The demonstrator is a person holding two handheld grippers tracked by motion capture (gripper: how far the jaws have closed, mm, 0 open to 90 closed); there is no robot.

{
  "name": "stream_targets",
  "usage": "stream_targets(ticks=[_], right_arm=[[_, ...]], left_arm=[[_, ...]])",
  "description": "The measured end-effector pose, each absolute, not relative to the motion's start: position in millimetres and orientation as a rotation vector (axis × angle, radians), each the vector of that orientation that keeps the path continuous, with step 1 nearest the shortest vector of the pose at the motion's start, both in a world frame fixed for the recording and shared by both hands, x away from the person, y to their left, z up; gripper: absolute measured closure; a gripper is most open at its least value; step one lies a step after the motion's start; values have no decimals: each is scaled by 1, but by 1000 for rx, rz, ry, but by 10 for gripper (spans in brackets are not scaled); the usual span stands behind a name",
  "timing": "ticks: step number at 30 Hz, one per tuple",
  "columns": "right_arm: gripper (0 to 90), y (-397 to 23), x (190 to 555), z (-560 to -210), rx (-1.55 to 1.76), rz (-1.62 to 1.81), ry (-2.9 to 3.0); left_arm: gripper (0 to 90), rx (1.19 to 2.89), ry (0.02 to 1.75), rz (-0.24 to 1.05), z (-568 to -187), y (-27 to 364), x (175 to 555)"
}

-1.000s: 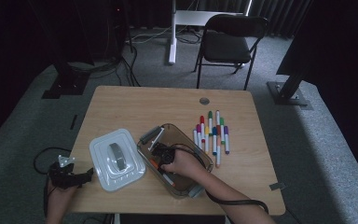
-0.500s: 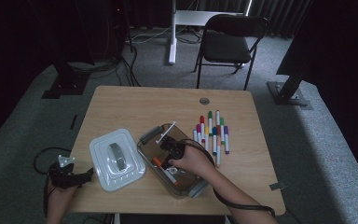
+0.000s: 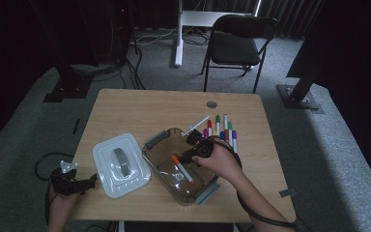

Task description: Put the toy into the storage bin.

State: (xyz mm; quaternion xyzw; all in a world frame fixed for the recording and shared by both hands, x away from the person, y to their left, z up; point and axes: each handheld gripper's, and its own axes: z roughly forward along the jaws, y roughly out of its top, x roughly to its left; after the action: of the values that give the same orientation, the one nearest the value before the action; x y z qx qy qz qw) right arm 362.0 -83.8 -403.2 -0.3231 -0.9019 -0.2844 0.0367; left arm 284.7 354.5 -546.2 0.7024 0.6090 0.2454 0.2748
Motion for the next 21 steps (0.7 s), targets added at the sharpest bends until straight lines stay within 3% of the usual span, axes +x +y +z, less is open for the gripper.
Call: stream_targets(ticks=[12,21], right_arm=[[612,-142,372,-378,-1151,-1063,-2730],[569,-184,383,-386,-1287,-1110,-2715]], left_arm=[[5,1889,1637,659,-546,354,285],[5,1889,1637,660,-546,354,285]])
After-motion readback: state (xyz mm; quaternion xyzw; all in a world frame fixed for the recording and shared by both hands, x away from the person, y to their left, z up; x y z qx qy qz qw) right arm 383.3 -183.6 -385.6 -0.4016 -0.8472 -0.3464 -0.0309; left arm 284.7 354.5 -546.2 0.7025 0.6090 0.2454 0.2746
